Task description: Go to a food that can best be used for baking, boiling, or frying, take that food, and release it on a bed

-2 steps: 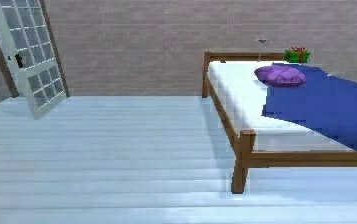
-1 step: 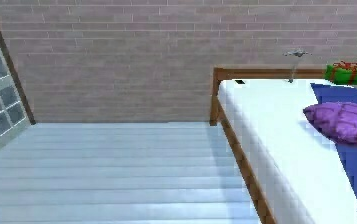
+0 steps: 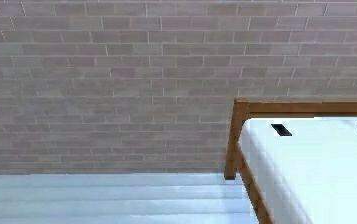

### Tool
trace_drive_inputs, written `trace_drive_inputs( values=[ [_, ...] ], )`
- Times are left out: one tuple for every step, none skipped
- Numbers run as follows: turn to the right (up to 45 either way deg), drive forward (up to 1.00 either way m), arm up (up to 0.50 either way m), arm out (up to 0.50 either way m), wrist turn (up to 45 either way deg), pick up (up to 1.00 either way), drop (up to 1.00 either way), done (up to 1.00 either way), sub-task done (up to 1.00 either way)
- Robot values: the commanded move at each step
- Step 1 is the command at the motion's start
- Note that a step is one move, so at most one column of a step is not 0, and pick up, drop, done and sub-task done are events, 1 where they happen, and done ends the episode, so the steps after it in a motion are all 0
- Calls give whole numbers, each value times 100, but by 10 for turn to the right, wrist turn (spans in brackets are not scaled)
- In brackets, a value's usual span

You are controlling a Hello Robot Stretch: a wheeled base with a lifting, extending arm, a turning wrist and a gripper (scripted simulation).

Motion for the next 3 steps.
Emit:
trace_drive_inputs(
  values=[
    [-60, 0, 0, 0, 0, 0, 0, 0, 0],
    [0, 35, 0, 0, 0, 0, 0, 0, 0],
    [-450, 0, 0, 0, 0, 0, 0, 0, 0]
  ],
)
